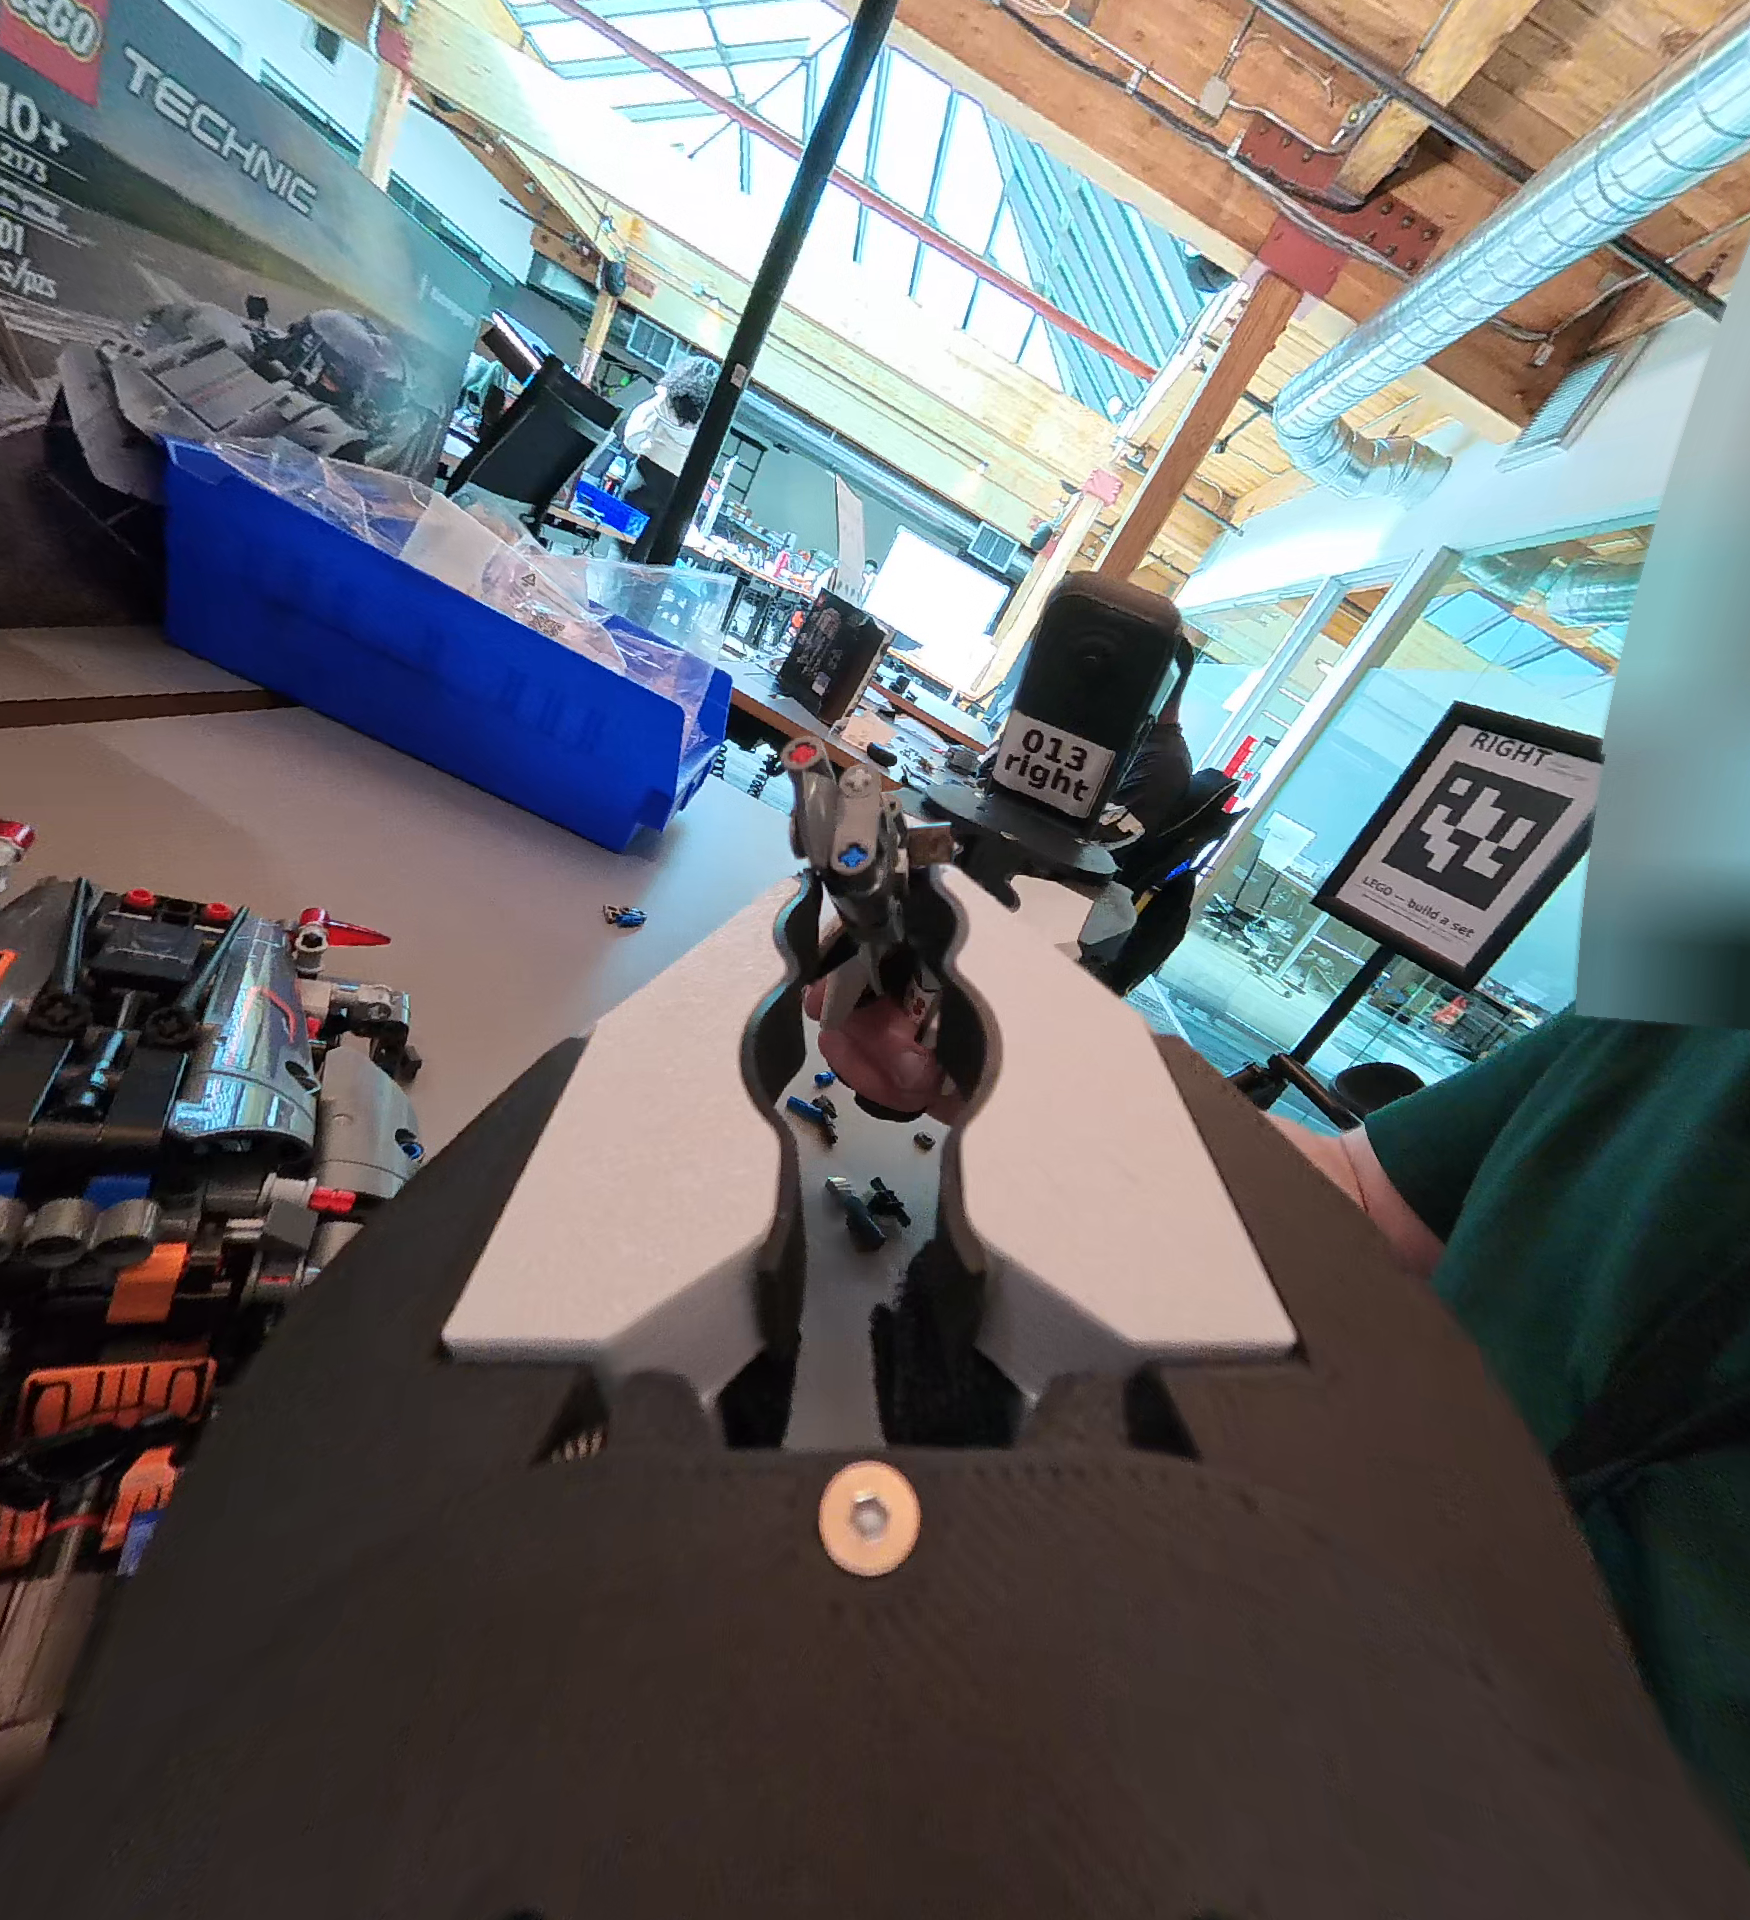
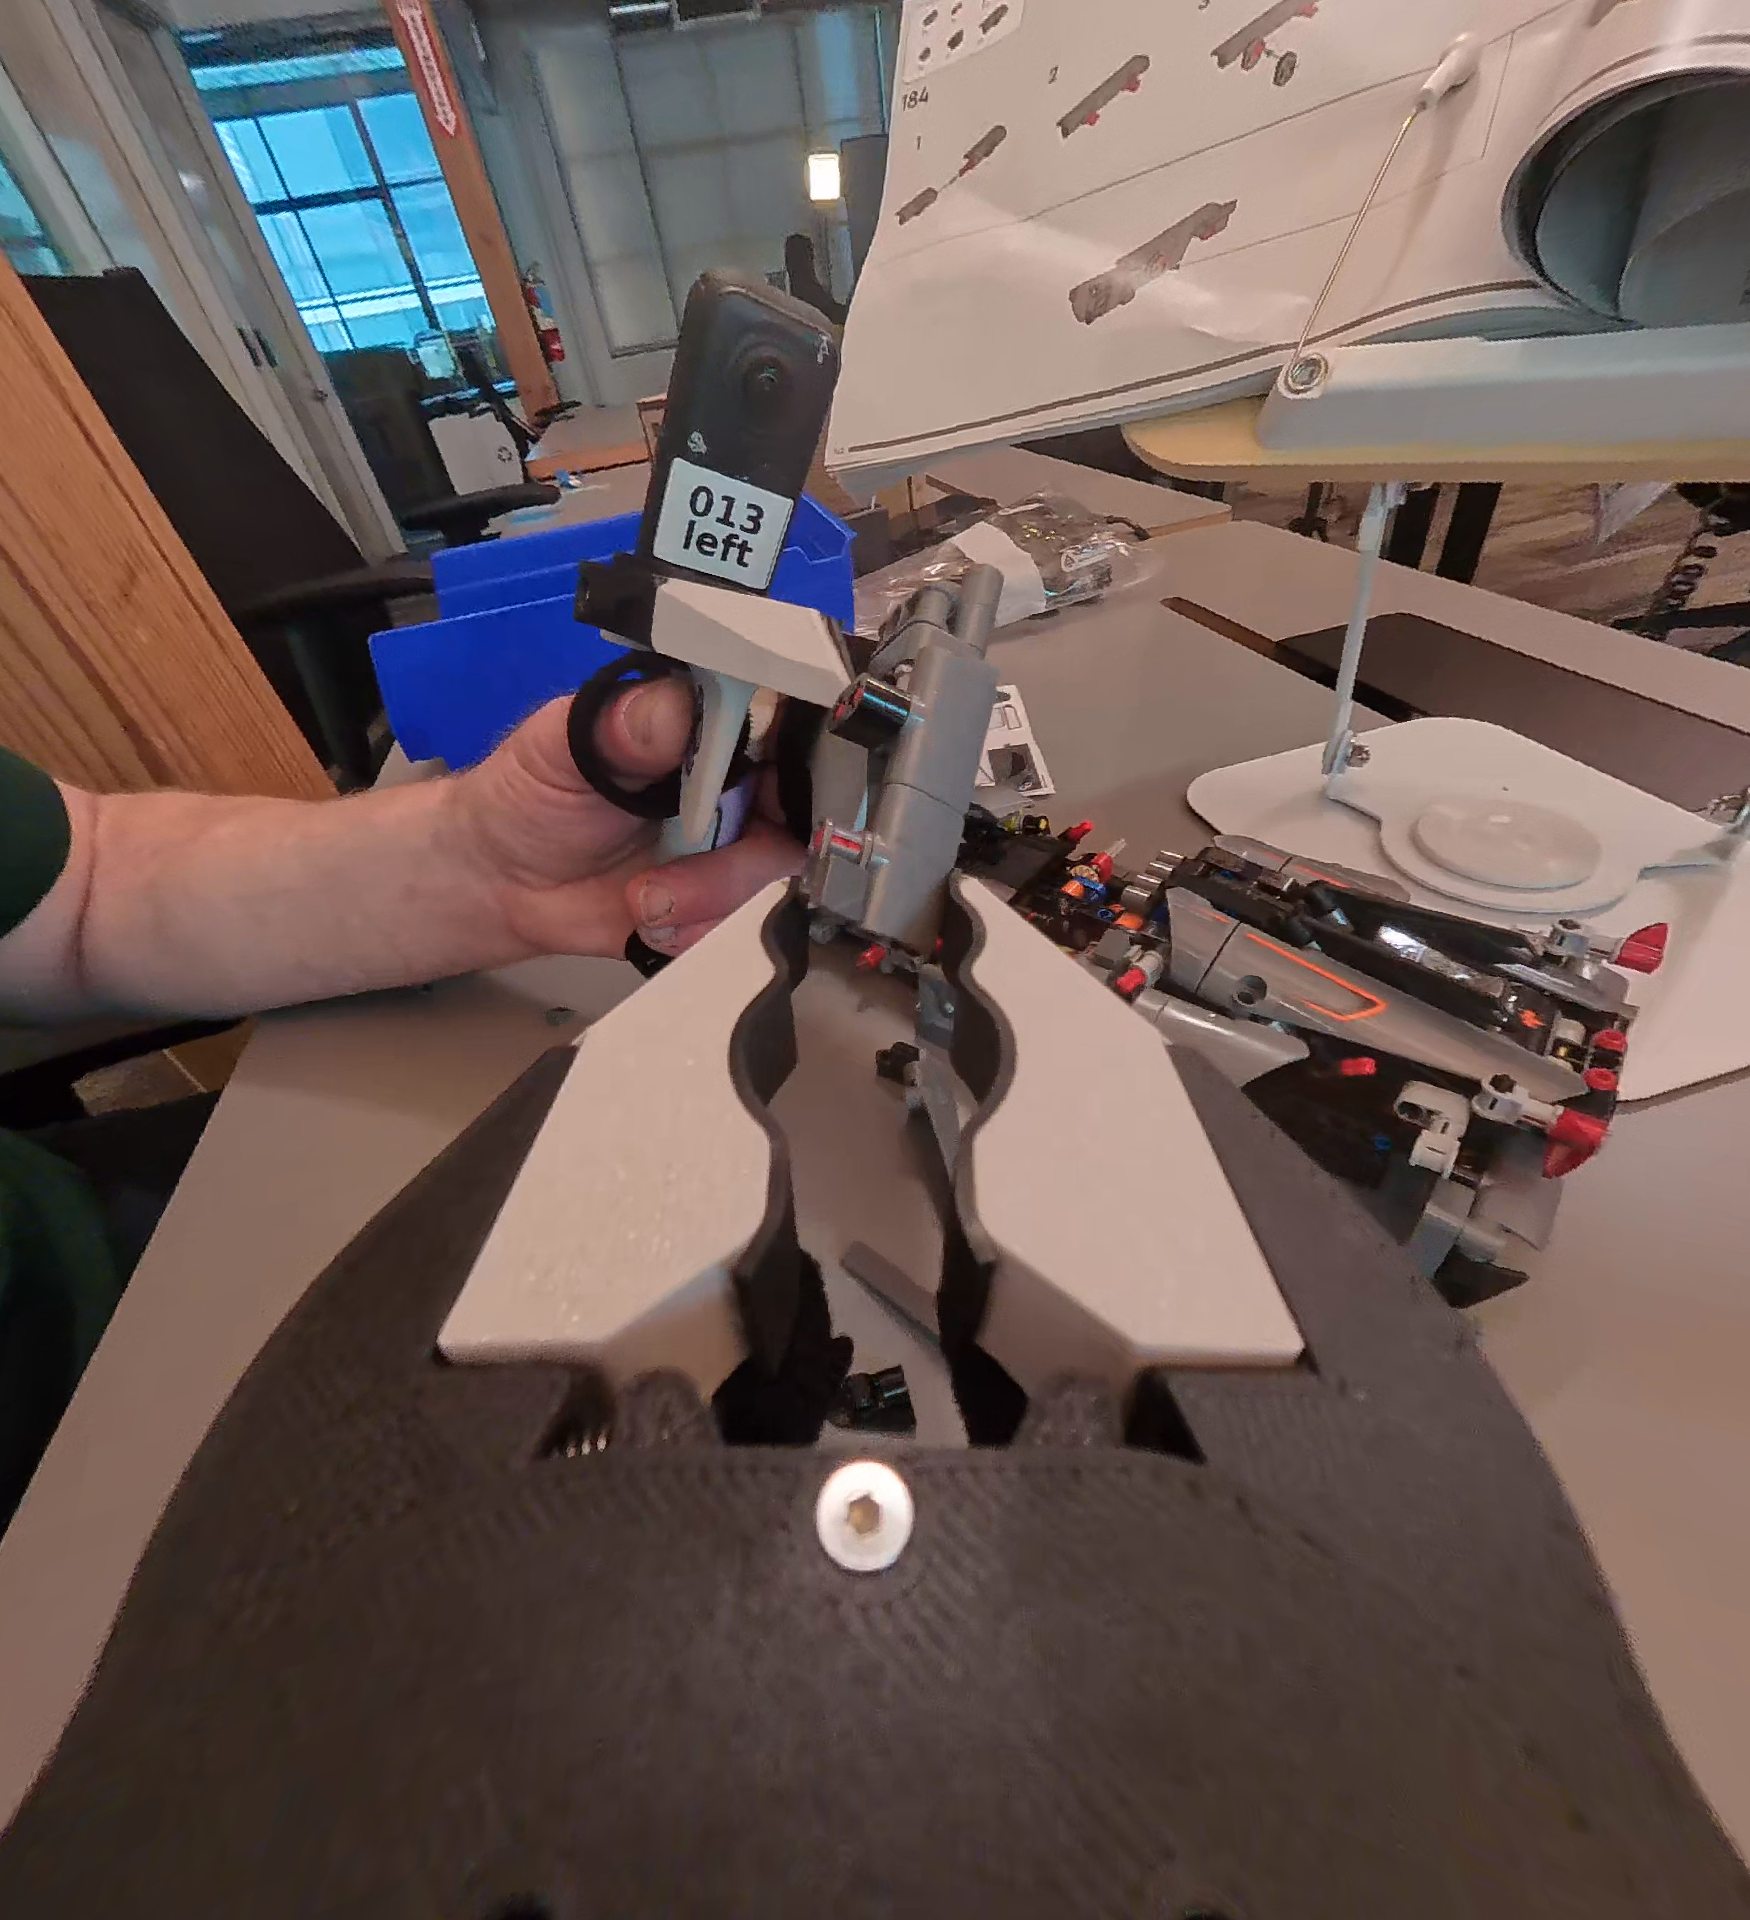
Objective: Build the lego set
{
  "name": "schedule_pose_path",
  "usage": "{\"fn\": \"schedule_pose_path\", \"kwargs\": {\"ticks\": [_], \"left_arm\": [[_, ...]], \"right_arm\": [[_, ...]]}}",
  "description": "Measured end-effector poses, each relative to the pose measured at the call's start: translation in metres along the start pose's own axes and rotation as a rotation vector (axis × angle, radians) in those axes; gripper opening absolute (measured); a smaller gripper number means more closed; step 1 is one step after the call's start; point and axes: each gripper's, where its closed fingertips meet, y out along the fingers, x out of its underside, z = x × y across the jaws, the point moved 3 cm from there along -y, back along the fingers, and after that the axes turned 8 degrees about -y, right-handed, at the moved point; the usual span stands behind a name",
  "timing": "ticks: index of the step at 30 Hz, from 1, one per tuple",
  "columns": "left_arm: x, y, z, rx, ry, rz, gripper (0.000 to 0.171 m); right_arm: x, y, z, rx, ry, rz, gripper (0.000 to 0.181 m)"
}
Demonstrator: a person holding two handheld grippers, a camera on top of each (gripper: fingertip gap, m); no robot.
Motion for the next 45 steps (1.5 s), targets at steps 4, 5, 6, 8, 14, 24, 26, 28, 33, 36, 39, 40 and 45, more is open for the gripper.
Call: {"fn": "schedule_pose_path", "kwargs": {"ticks": [4,5,6,8,14,24,26,28,33,36,39,40,45], "left_arm": [[0.001,0.000,0.001,0.015,-0.011,-0.002,0.013],[0.001,0.000,0.001,0.015,-0.010,-0.004,0.013],[0.001,-0.001,0.001,0.015,-0.010,-0.005,0.012],[0.001,-0.001,0.001,0.006,-0.002,-0.001,0.012],[-0.001,-0.002,0.001,-0.016,0.014,0.008,0.011],[-0.014,-0.013,0.001,-0.065,0.066,0.031,0.011],[-0.022,-0.020,0.000,-0.083,0.081,0.060,0.011],[-0.030,-0.028,-0.002,-0.103,0.090,0.088,0.011],[-0.041,-0.040,-0.003,-0.115,0.092,0.136,0.011],[-0.041,-0.040,-0.003,-0.115,0.094,0.134,0.011],[-0.043,-0.041,-0.002,-0.126,0.113,0.136,0.011],[-0.044,-0.042,-0.001,-0.127,0.117,0.139,0.011],[-0.050,-0.049,-0.002,-0.156,0.143,0.159,0.011]], "right_arm": [[0.000,0.001,-0.003,-0.041,0.034,0.013,0.023],[0.000,0.001,-0.003,-0.042,0.034,0.010,0.023],[0.000,0.001,-0.003,-0.039,0.027,0.005,0.023],[0.000,0.002,-0.003,-0.030,0.014,0.005,0.023],[-0.001,0.000,0.000,-0.019,0.015,0.026,0.024],[-0.003,-0.007,0.010,0.042,0.000,0.042,0.034],[-0.007,-0.015,0.018,0.081,0.003,0.072,0.034],[-0.012,-0.025,0.027,0.123,0.025,0.112,0.033],[-0.014,-0.042,0.045,0.172,0.131,0.189,0.033],[-0.011,-0.040,0.044,0.166,0.134,0.176,0.033],[-0.006,-0.031,0.038,0.147,0.091,0.120,0.031],[-0.003,-0.026,0.035,0.139,0.073,0.088,0.031],[0.037,0.010,0.020,0.140,-0.141,-0.216,0.026]]}}
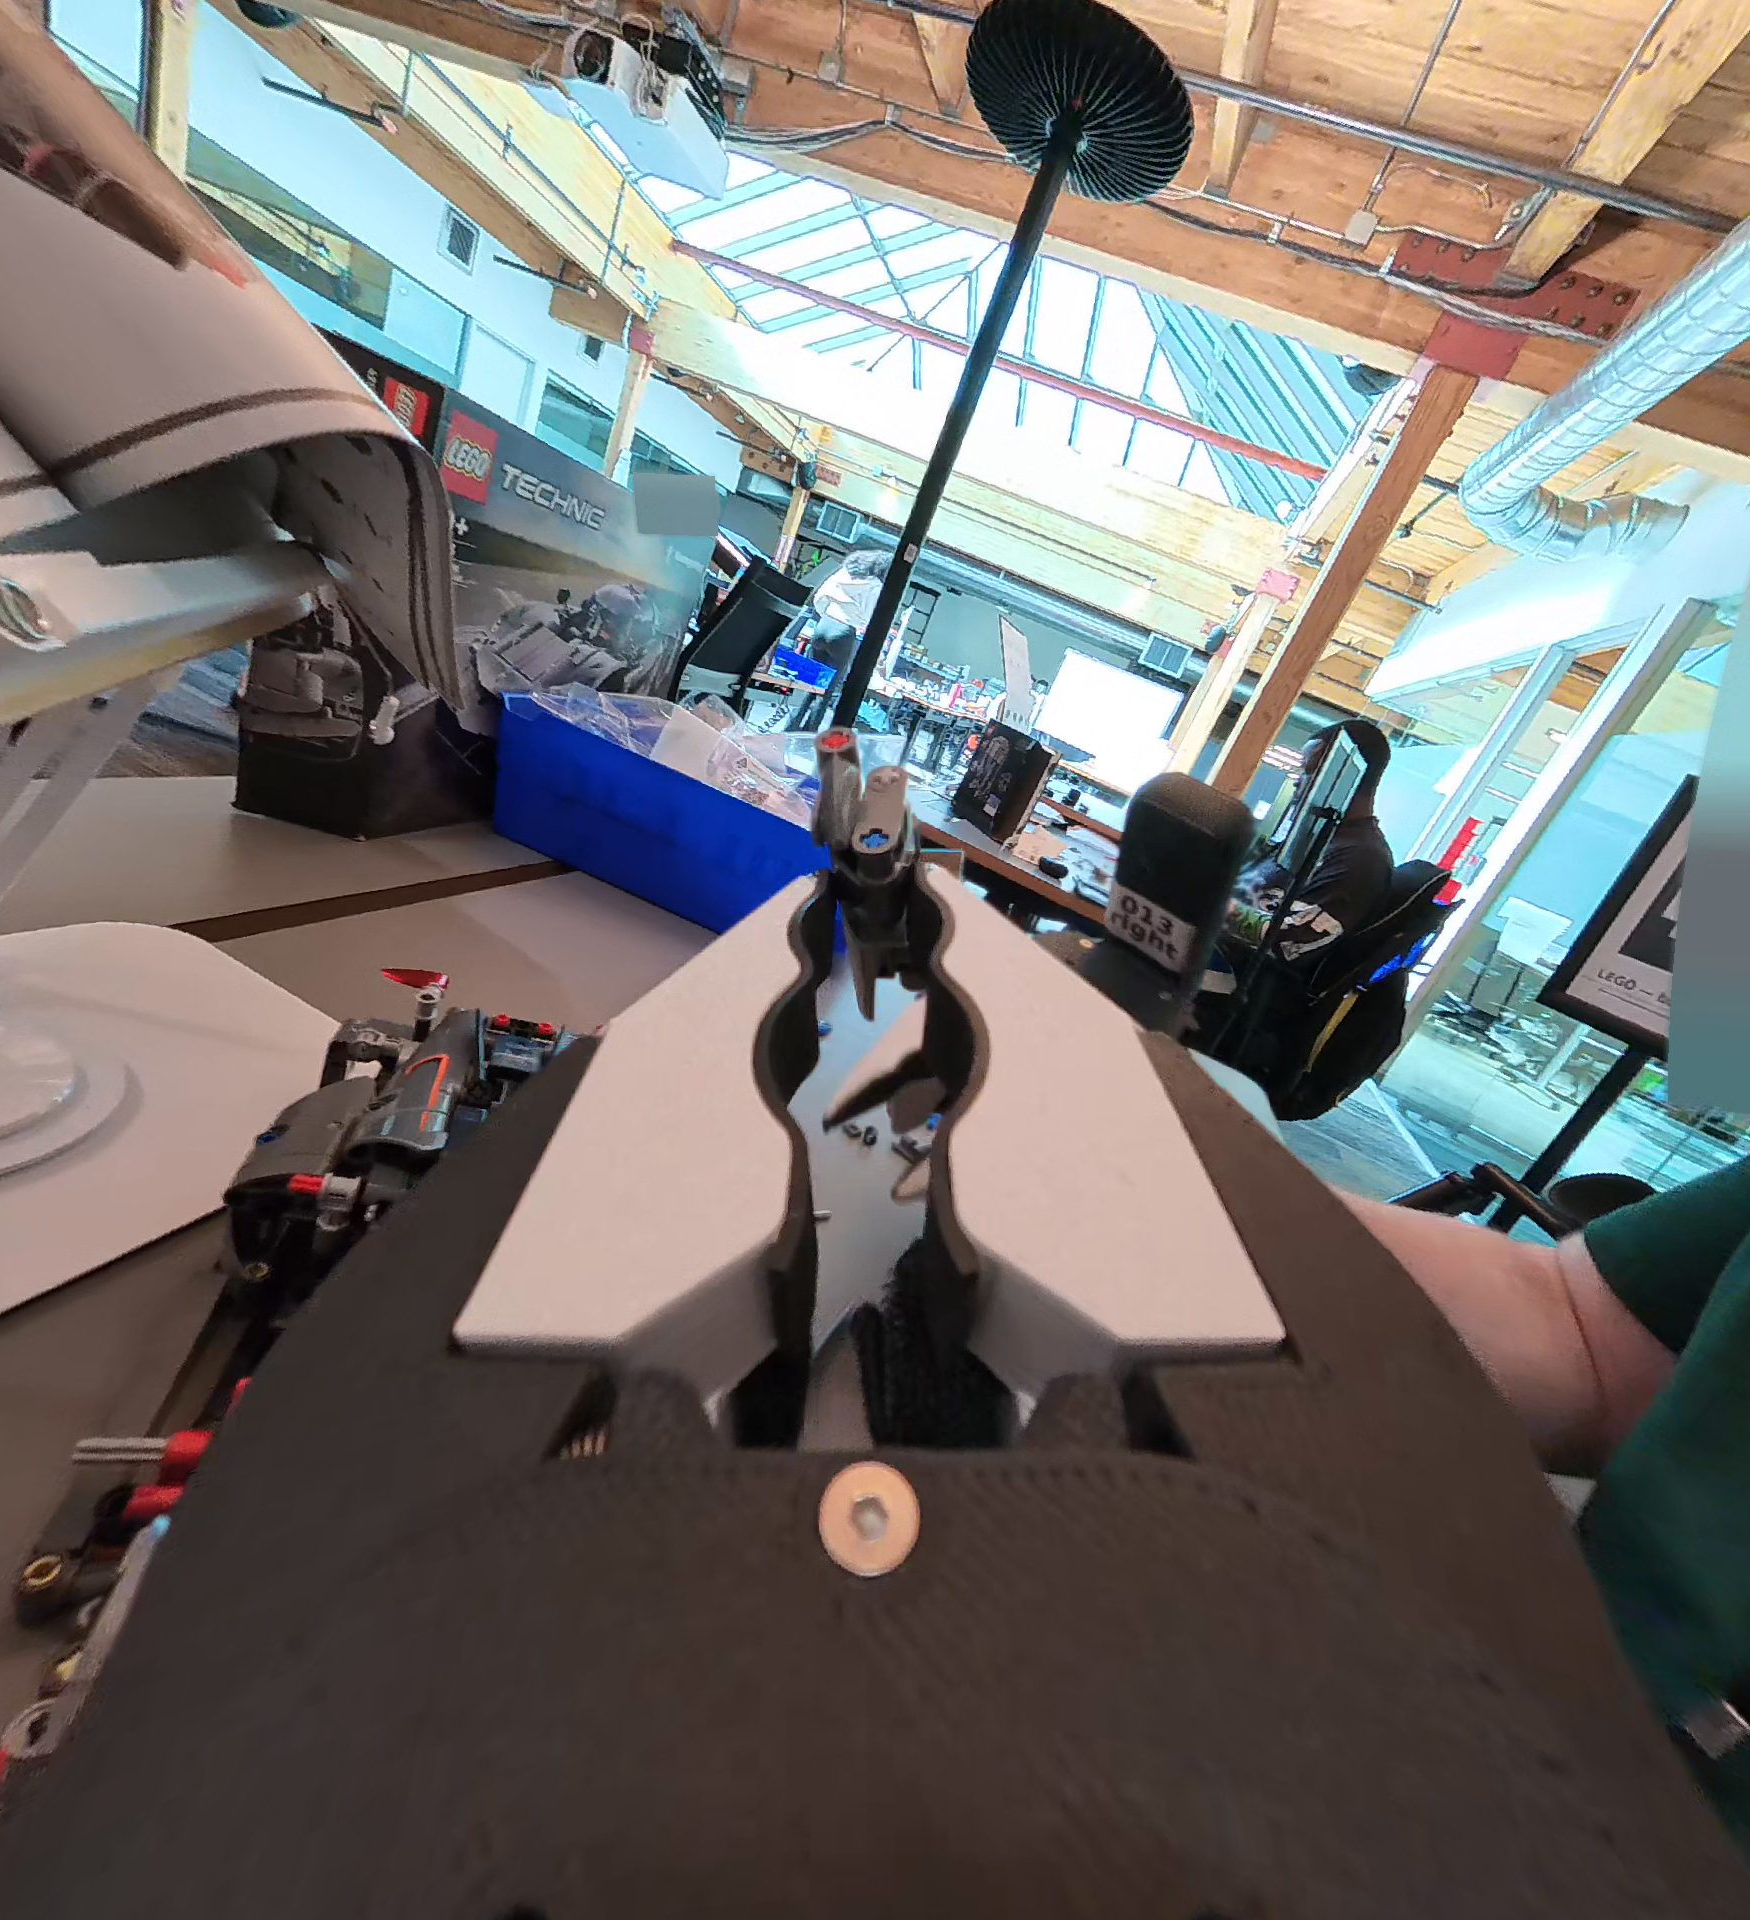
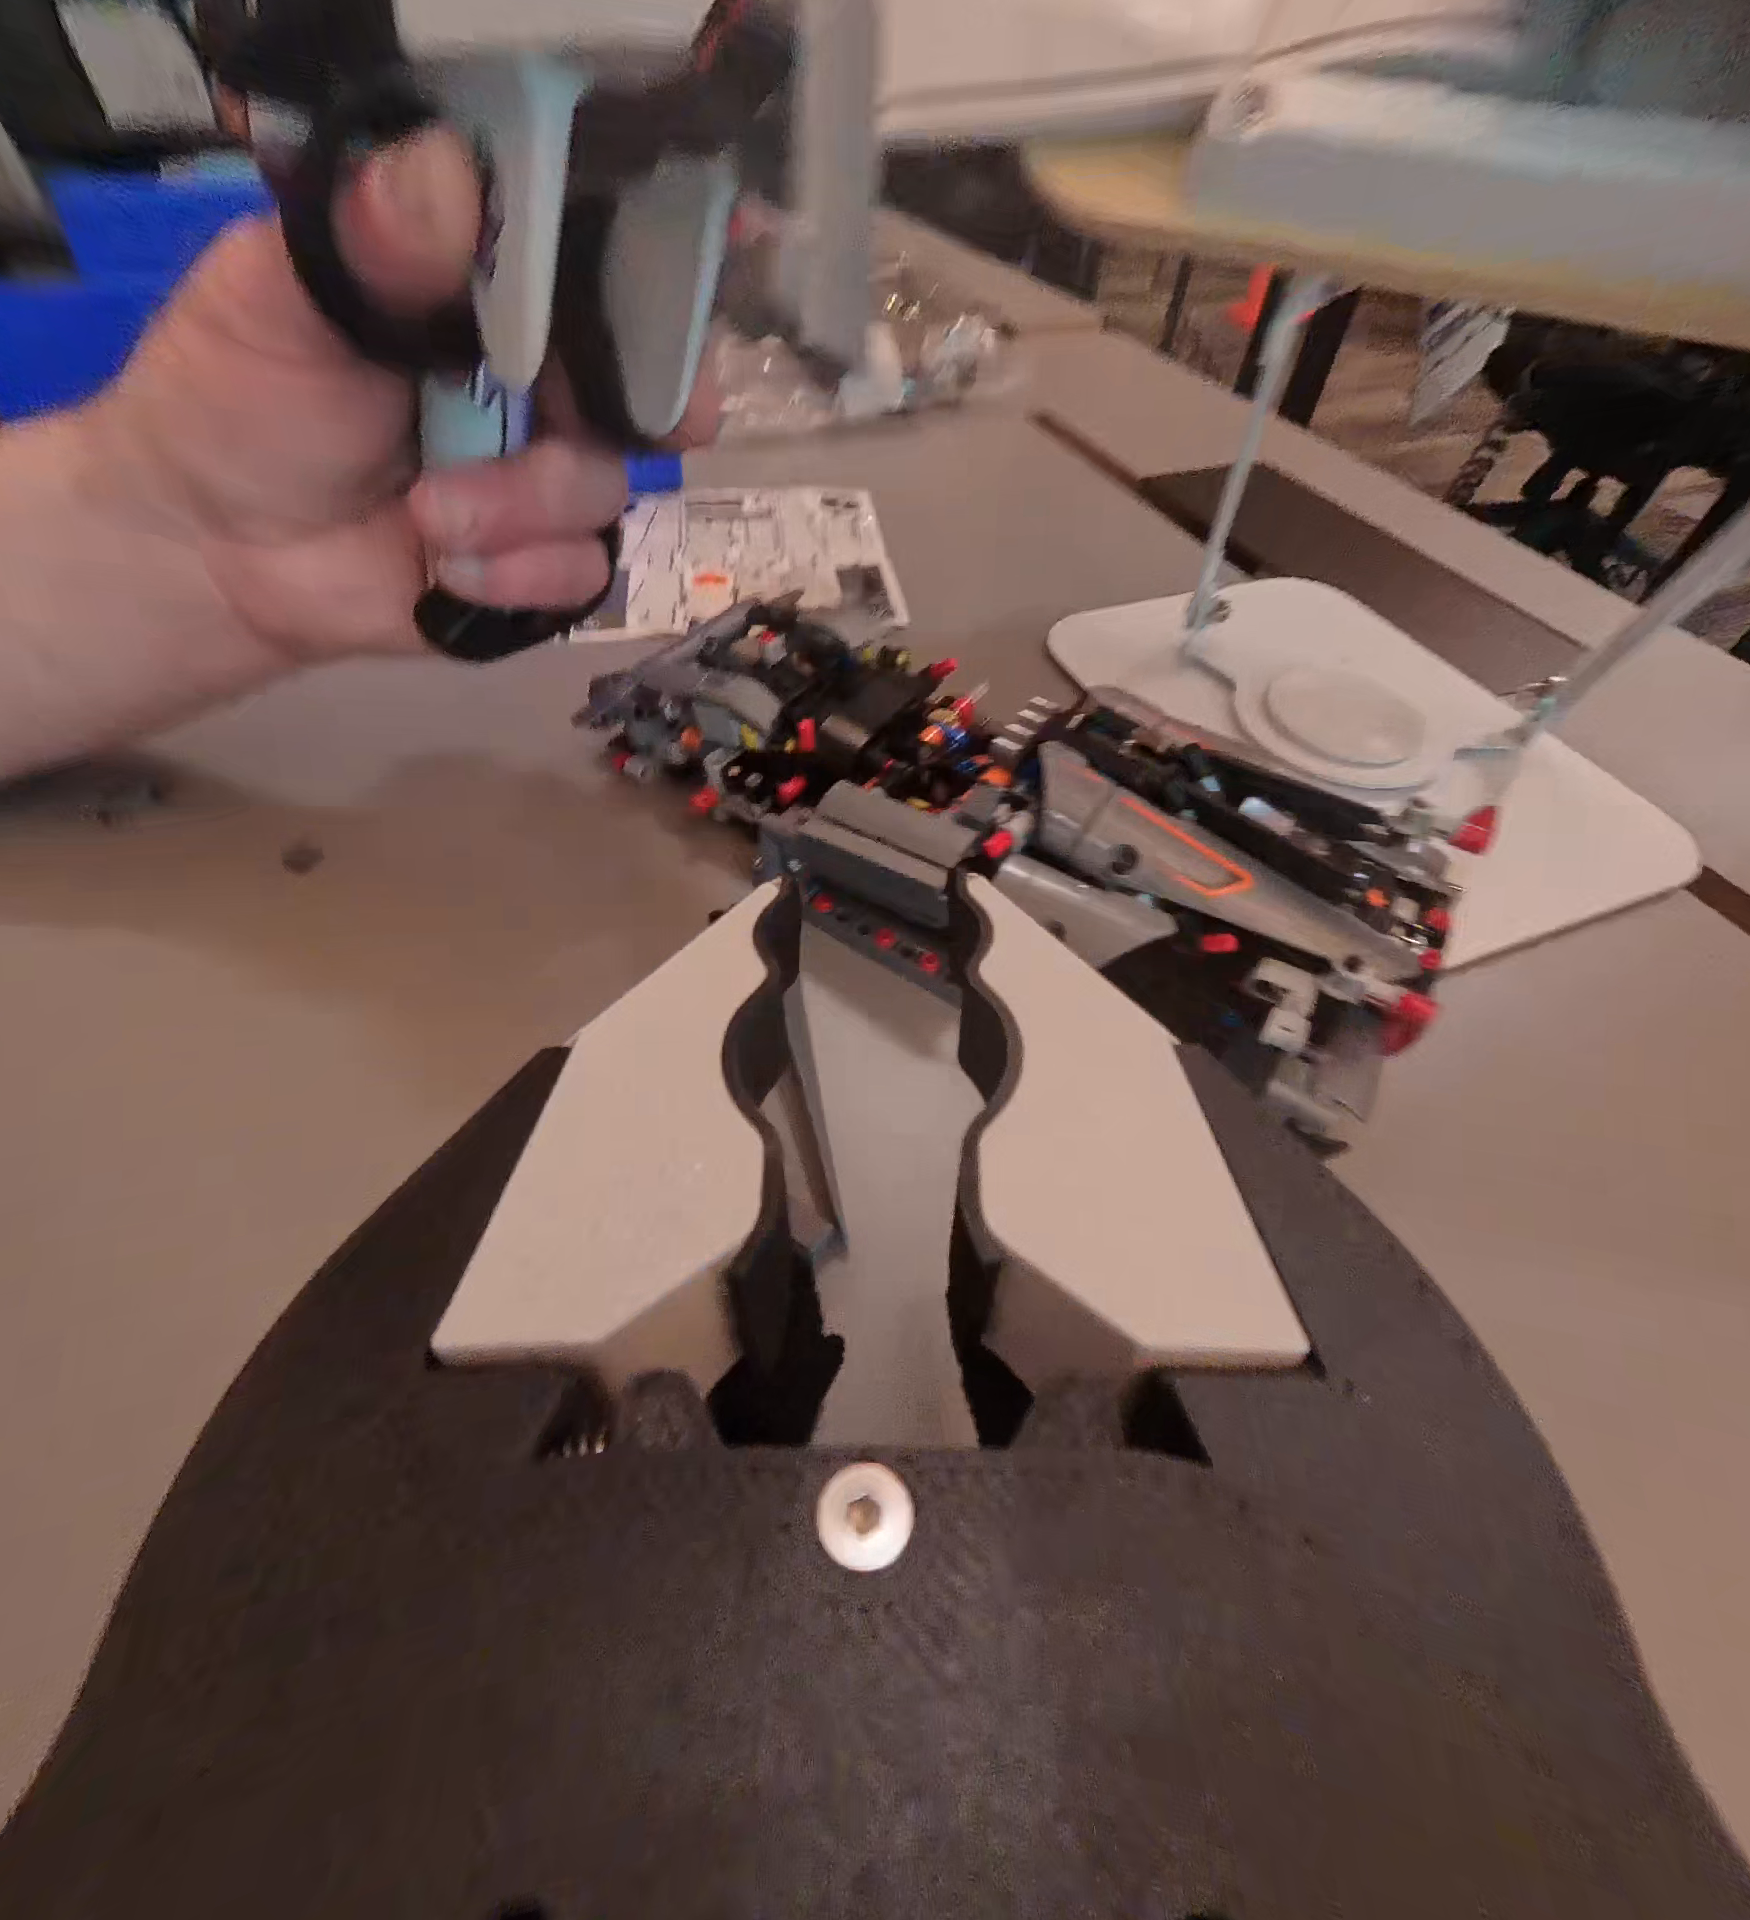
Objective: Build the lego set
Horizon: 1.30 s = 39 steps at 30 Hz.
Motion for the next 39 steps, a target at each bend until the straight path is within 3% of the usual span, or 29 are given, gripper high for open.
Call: {"fn": "schedule_pose_path", "kwargs": {"ticks": [7,15,20,25,39], "left_arm": [[-0.006,-0.010,-0.012,-0.018,-0.034,0.030,0.011],[-0.008,-0.014,-0.014,-0.013,-0.053,0.046,0.011],[-0.009,-0.016,-0.015,-0.003,-0.065,0.056,0.011],[-0.010,-0.017,-0.018,-0.001,-0.076,0.060,0.011],[-0.006,-0.015,-0.020,0.009,-0.091,0.052,0.011]], "right_arm": [[-0.001,0.046,-0.011,0.010,-0.339,-0.271,0.035],[0.007,0.075,-0.002,-0.091,-0.640,-0.389,0.036],[0.015,0.079,-0.002,-0.215,-0.648,-0.438,0.025],[0.019,0.081,0.001,-0.272,-0.597,-0.465,0.026],[0.022,0.072,-0.007,-0.269,-0.458,-0.380,0.025]]}}
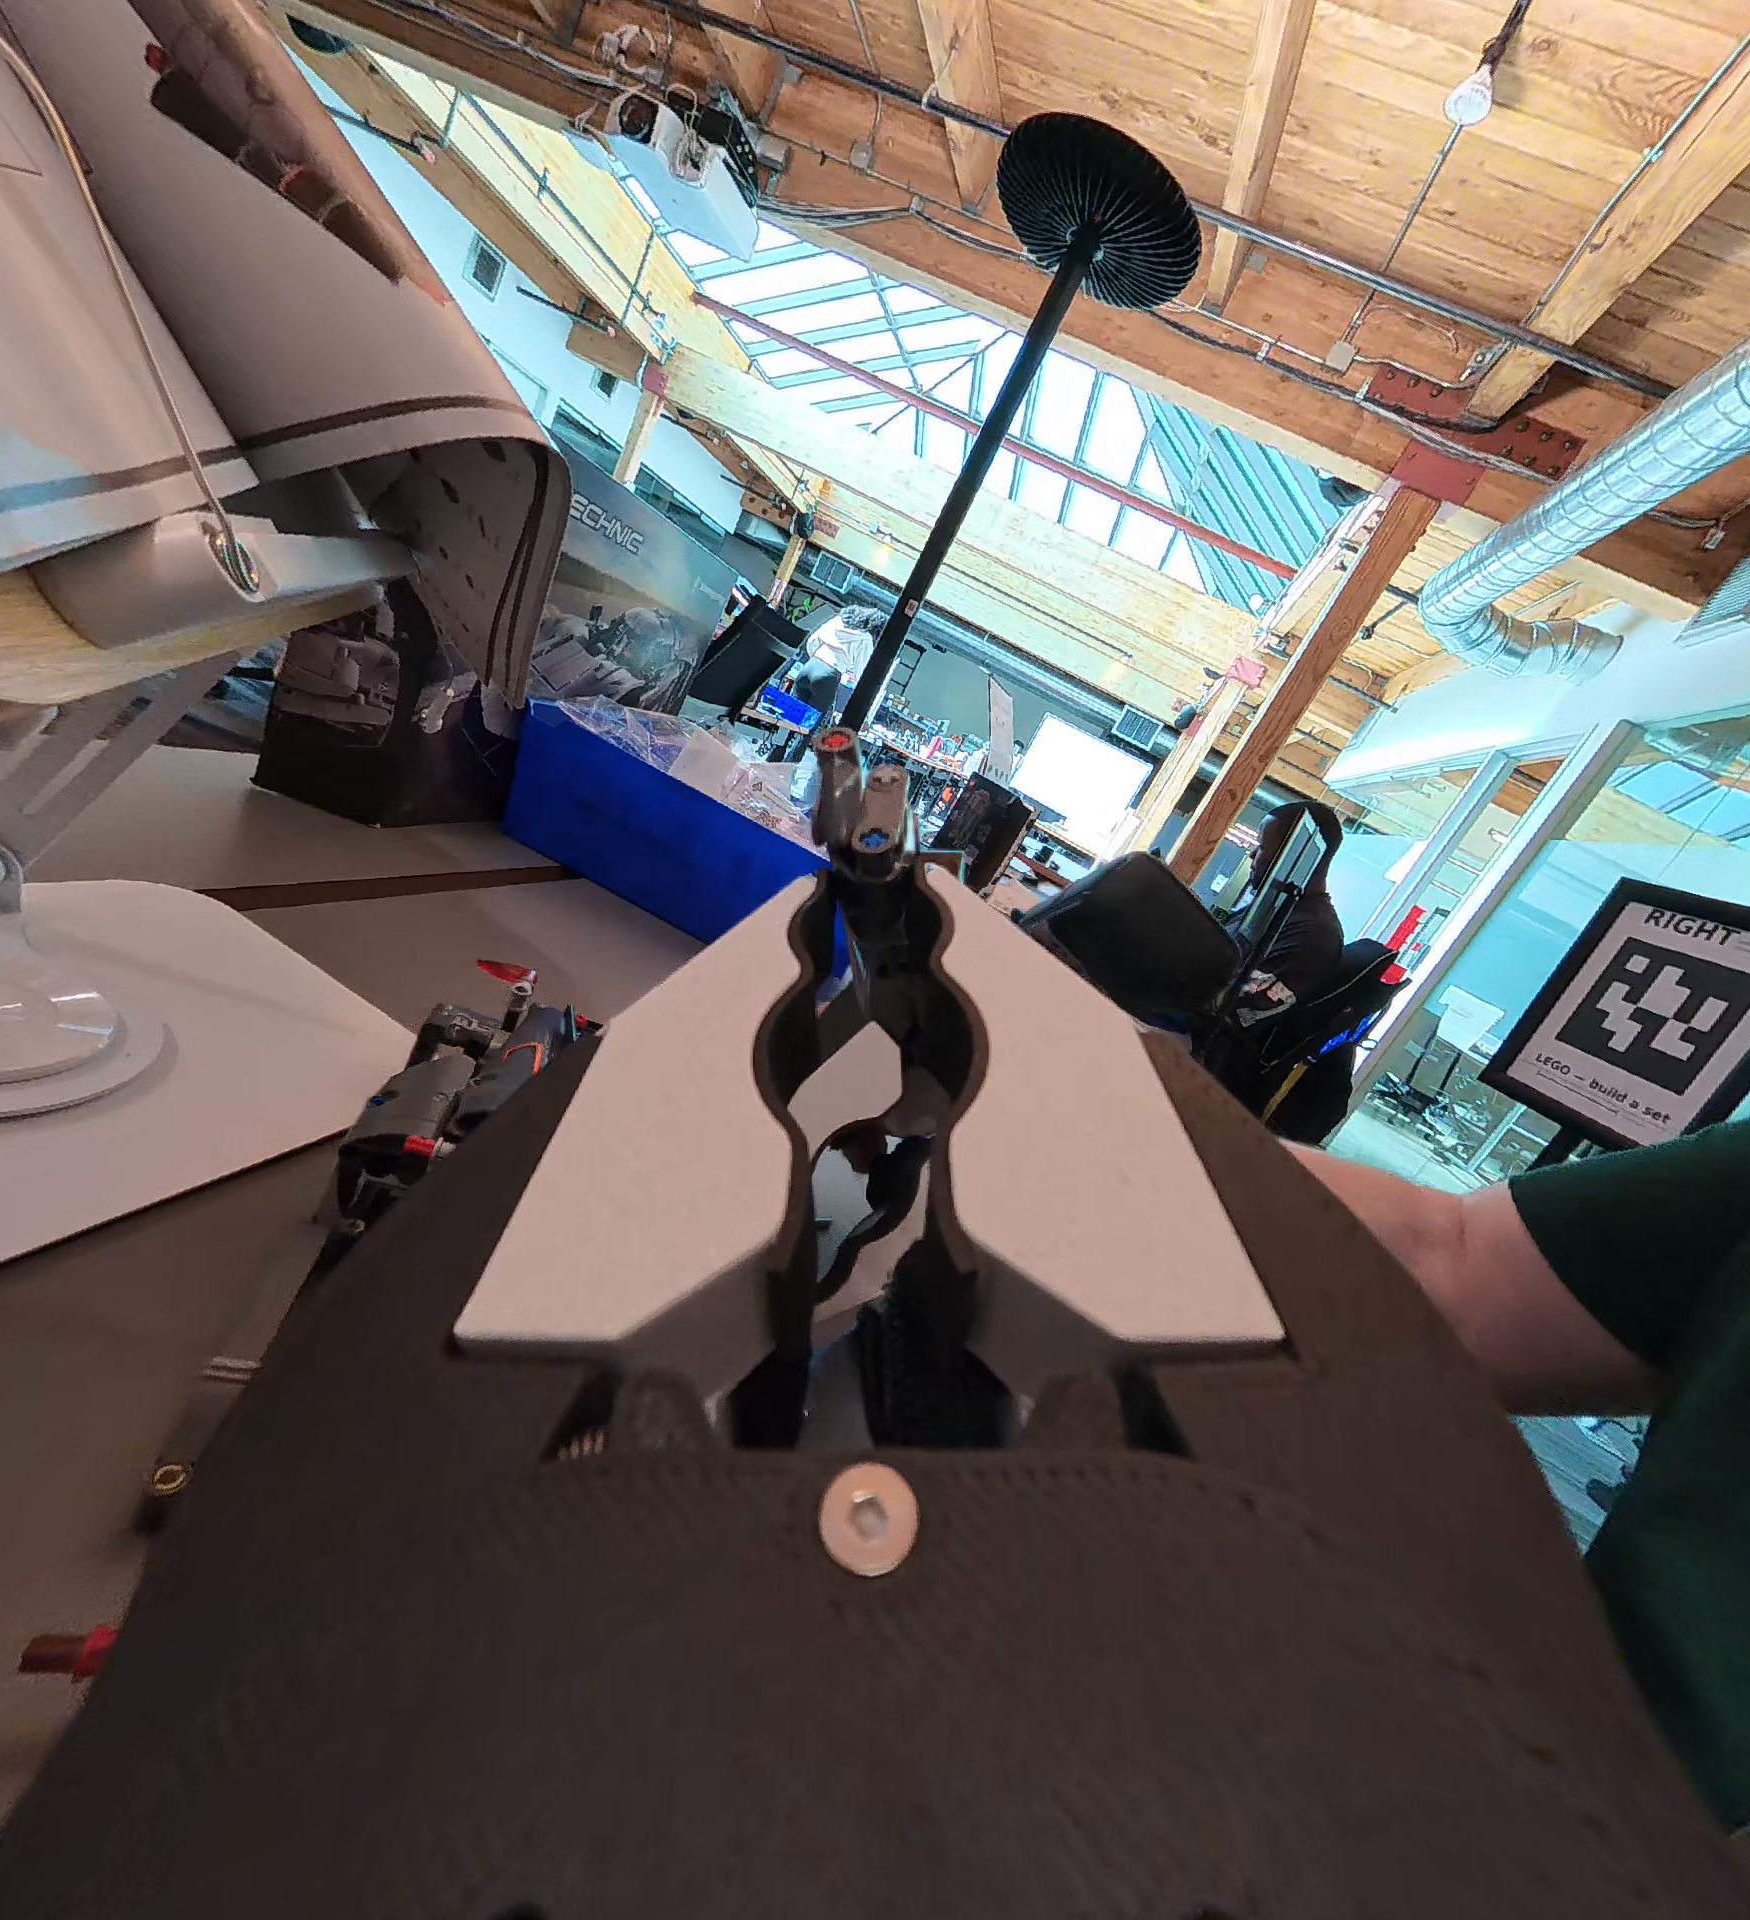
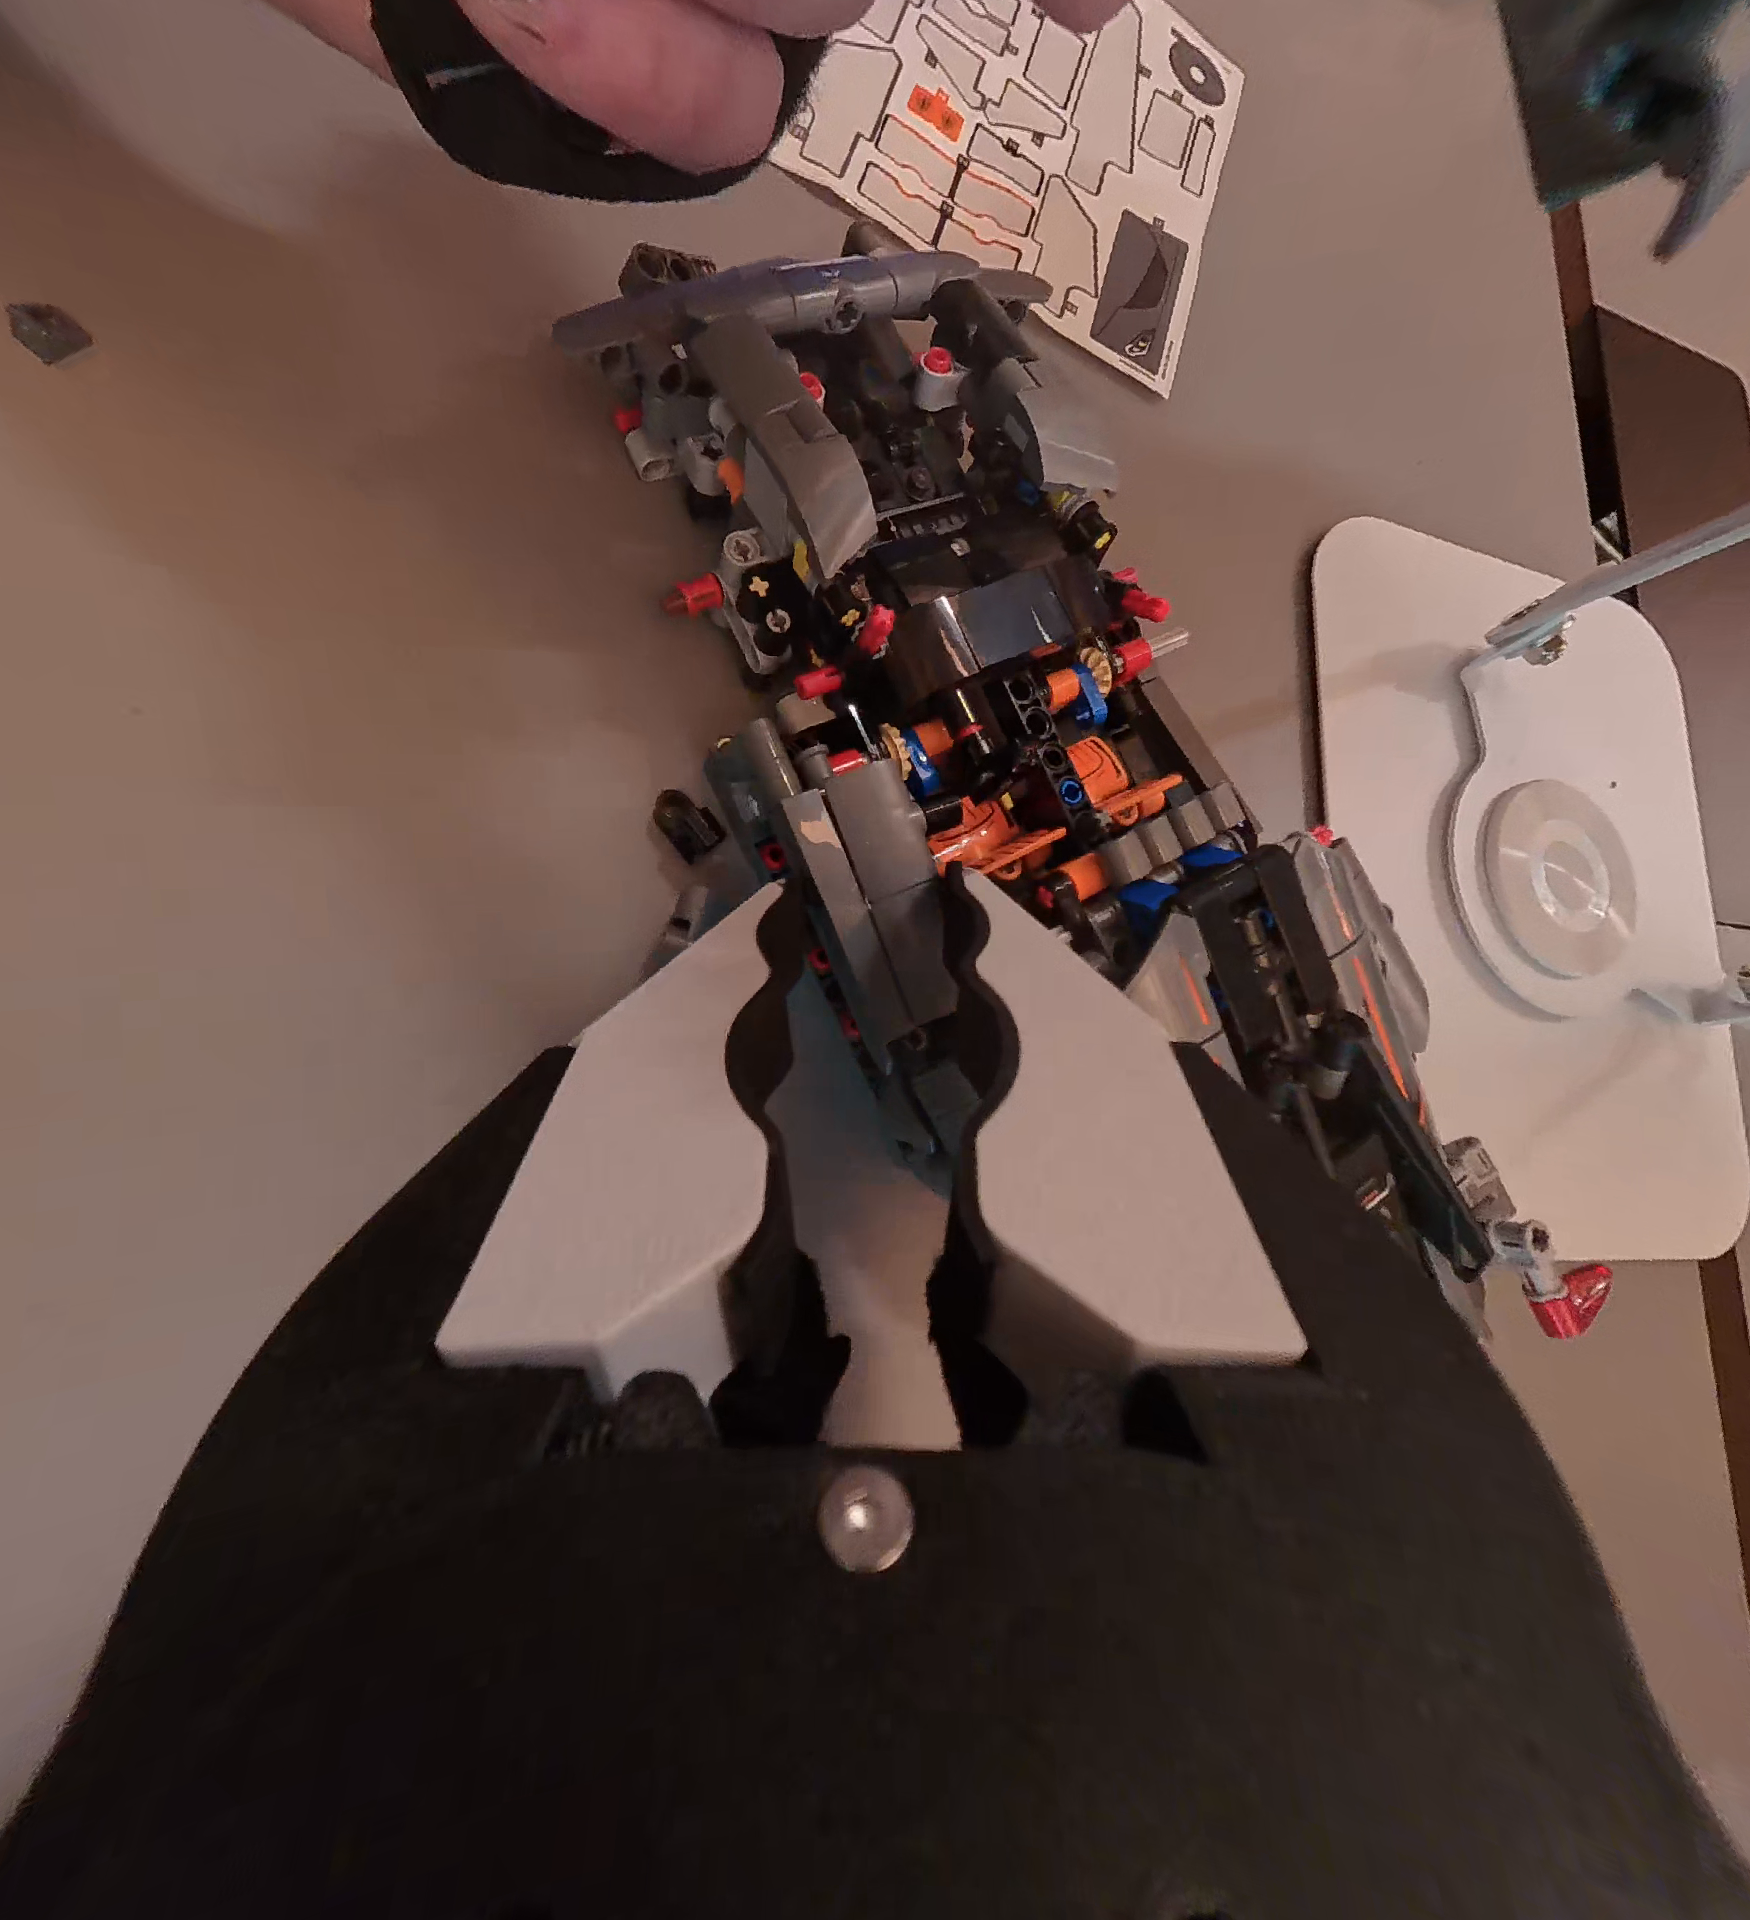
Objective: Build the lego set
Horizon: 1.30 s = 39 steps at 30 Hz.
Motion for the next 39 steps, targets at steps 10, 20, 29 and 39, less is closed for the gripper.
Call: {"fn": "schedule_pose_path", "kwargs": {"ticks": [10,20,29,39], "left_arm": [[0.002,0.003,0.003,0.014,0.012,-0.005,0.011],[-0.004,-0.001,0.004,0.007,0.020,0.013,0.011],[-0.006,-0.002,0.007,0.014,0.025,0.014,0.011],[-0.009,-0.004,0.007,0.012,0.030,0.022,0.011]], "right_arm": [[-0.007,-0.017,-0.005,0.066,0.072,0.066,0.038],[-0.018,-0.026,-0.005,0.076,0.049,0.096,0.036],[-0.016,0.002,-0.004,-0.012,-0.057,-0.009,0.031],[-0.020,0.000,-0.004,-0.055,-0.149,-0.019,0.023]]}}
